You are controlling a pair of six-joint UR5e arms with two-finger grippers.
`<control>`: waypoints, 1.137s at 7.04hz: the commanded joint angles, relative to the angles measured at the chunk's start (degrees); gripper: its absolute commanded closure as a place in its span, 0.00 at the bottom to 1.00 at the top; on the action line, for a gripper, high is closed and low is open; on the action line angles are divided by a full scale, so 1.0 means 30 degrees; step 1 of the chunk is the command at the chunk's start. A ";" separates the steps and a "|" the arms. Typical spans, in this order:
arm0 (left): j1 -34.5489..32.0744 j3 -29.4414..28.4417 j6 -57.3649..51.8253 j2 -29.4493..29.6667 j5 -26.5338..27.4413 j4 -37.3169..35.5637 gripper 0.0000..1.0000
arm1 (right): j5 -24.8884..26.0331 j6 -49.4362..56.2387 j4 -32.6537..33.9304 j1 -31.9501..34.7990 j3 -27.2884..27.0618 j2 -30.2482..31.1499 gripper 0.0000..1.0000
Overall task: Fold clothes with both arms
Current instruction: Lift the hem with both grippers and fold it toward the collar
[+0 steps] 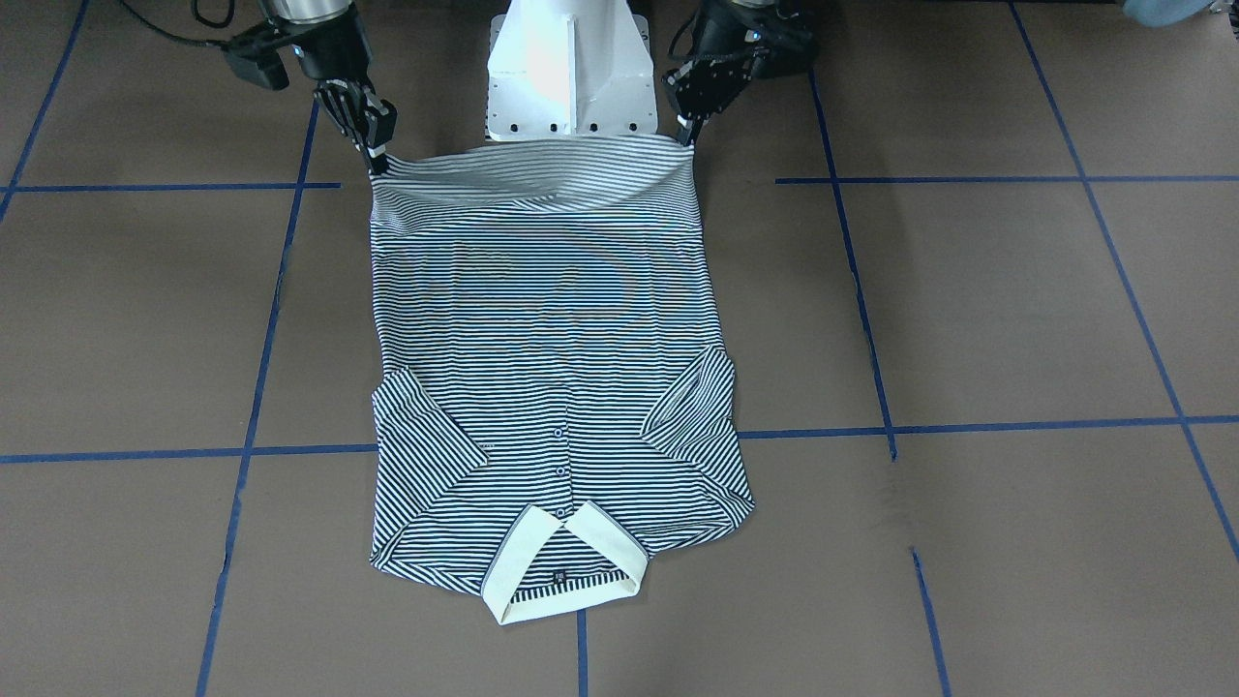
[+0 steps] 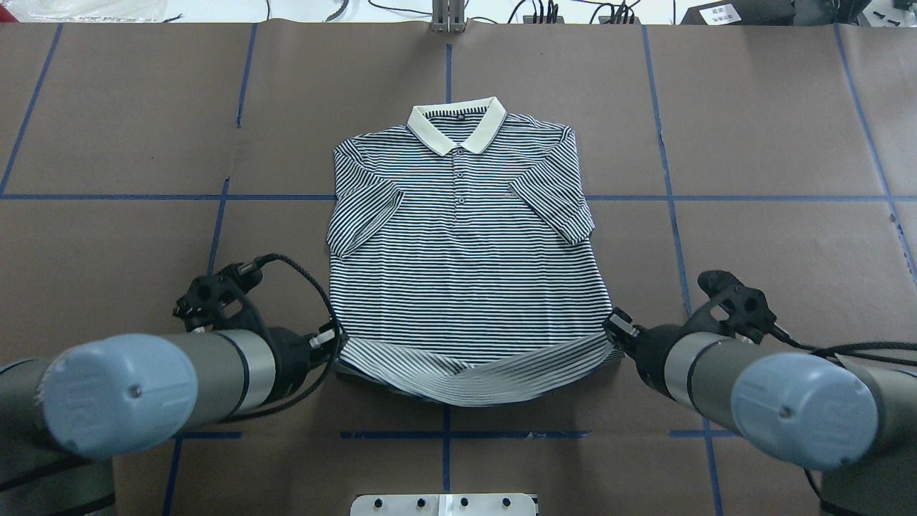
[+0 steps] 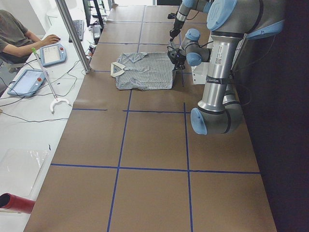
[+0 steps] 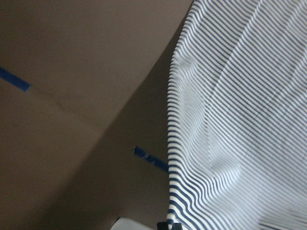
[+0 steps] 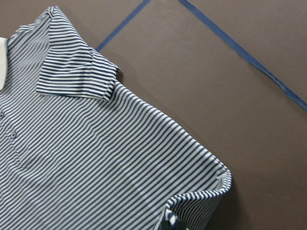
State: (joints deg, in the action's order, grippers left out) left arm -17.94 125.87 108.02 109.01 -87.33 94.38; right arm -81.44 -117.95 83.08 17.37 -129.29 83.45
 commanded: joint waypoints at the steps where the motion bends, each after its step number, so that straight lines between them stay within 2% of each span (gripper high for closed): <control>1: -0.3294 -0.3537 -0.3124 0.1481 -0.0010 0.0877 1.00 | -0.2901 0.4287 -0.0006 0.4794 0.4898 -0.4065 1.00; 3: -0.5085 -0.7427 -0.4505 0.2649 -0.0009 0.3274 1.00 | -0.3148 0.6758 -0.0181 0.7032 0.9557 -0.6710 1.00; 5: -0.6318 -1.0539 -0.5677 0.3650 0.0049 0.4976 1.00 | -0.3206 0.7939 -0.0270 0.8180 1.3251 -0.8908 1.00; 6: -0.6555 -1.2060 -0.5975 0.4175 0.0078 0.6029 1.00 | -0.3177 0.8086 -0.0705 0.8271 1.4634 -0.9819 1.00; 8: -0.6850 -1.2952 -0.6007 0.5026 0.0108 0.6420 1.00 | -0.3177 0.8146 -0.1119 0.8389 1.6280 -1.0761 1.00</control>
State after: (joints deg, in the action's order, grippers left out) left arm -37.93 88.78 90.21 122.69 -87.05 112.78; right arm -90.97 -93.76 80.32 42.30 -83.72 52.96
